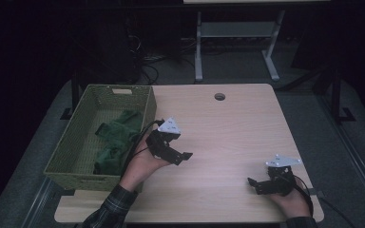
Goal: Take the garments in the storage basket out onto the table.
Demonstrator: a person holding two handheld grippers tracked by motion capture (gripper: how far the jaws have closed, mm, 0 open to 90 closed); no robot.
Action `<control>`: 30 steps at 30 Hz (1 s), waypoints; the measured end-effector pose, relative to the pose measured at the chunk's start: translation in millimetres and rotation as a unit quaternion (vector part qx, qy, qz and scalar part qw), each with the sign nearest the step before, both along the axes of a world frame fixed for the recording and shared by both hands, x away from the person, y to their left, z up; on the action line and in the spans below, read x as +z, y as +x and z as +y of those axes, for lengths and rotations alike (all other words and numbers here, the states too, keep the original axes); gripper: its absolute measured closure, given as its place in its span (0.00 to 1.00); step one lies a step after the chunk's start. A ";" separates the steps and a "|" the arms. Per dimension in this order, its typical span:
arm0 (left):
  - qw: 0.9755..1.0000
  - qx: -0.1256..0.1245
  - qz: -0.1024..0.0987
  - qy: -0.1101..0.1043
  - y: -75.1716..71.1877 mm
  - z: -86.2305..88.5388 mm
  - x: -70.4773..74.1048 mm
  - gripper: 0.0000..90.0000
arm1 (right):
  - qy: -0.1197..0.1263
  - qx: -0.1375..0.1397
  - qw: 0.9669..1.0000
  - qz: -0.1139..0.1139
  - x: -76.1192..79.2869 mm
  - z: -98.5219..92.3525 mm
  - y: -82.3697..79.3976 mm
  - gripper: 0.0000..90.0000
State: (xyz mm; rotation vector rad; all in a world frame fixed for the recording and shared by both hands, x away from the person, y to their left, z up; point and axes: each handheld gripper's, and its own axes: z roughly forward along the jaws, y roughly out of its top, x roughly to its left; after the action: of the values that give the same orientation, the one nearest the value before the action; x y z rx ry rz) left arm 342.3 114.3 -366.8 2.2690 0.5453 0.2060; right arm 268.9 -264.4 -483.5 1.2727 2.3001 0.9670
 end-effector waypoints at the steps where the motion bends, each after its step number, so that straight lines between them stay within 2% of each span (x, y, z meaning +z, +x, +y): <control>1: 1.000 0.000 0.000 0.001 0.8 0.6 1.5 0.16 | 0.000 0.000 1.000 0.000 0.0 0.0 0.0 0.01; 7: 1.000 0.004 0.005 -0.006 6.4 4.8 9.4 0.16 | 0.000 0.000 1.000 0.000 0.0 0.0 0.0 0.01; 8: 1.000 0.000 0.004 0.000 8.0 6.1 11.3 0.16 | 0.000 0.000 1.000 0.000 0.0 0.0 0.0 0.01; 14: 1.000 0.007 0.003 -0.012 11.3 14.2 16.9 0.16 | 0.000 0.000 1.000 0.000 0.0 0.0 -0.1 0.01; 22: 1.000 0.016 0.007 0.006 13.8 28.0 21.9 0.18 | 0.000 0.000 1.000 0.000 0.0 0.0 0.0 0.01; 26: 1.000 0.022 0.007 0.006 14.4 32.7 23.4 0.18 | 0.000 0.000 1.000 0.000 0.0 0.0 0.0 0.01; 30: 0.999 0.042 0.006 0.004 15.2 45.2 28.1 0.21 | 0.000 0.000 1.000 0.000 0.0 0.0 0.0 0.01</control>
State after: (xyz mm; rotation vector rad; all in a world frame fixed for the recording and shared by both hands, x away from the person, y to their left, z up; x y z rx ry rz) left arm 357.6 159.5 -338.7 2.2592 0.6474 0.2360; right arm 268.9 -264.4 -483.5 1.2730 2.3003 0.9675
